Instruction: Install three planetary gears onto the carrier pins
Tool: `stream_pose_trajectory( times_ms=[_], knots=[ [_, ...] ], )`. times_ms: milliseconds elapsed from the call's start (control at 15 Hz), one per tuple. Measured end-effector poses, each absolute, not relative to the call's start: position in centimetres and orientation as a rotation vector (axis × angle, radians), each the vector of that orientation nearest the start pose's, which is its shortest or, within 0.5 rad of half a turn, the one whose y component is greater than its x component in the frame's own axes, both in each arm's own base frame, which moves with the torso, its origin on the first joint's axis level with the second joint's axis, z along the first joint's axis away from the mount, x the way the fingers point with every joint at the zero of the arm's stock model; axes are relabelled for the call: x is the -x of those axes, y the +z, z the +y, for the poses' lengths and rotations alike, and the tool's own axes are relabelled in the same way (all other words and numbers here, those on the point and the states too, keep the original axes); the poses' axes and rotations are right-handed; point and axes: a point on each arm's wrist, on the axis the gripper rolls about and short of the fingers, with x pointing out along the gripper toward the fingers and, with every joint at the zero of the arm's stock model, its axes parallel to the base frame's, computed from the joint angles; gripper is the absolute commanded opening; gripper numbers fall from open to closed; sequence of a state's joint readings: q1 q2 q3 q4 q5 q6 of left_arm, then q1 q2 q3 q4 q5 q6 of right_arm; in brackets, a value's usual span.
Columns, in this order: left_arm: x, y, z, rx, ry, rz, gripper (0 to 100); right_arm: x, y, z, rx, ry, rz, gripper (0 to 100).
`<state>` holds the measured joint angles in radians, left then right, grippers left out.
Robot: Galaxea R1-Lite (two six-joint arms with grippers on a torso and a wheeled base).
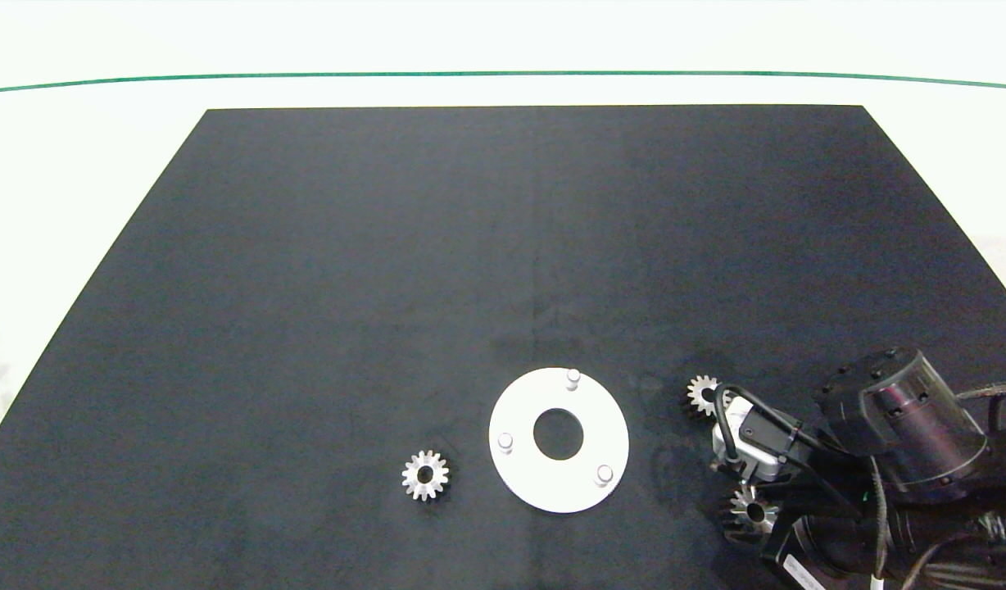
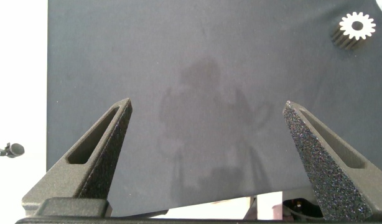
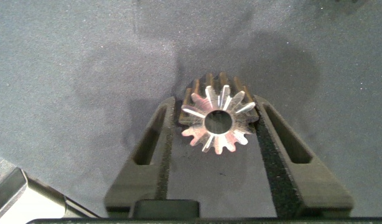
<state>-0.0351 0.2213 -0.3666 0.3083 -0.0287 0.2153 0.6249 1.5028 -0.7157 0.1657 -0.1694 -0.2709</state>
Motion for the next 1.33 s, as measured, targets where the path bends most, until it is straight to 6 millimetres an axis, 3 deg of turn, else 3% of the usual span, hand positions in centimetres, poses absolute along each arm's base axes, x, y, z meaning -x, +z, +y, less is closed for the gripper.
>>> stream_pose_trajectory(
  times_ms=[867,1333],
  knots=[
    [3.0,15.1,0.0,-0.215,-0.082,0.144,100,-17.7,14.5,12.3,0.622,0.539,0.836,16],
    [2.9,15.0,0.0,-0.216,-0.082,0.148,100,-17.3,15.6,12.2,0.617,0.545,0.788,16]
  ],
)
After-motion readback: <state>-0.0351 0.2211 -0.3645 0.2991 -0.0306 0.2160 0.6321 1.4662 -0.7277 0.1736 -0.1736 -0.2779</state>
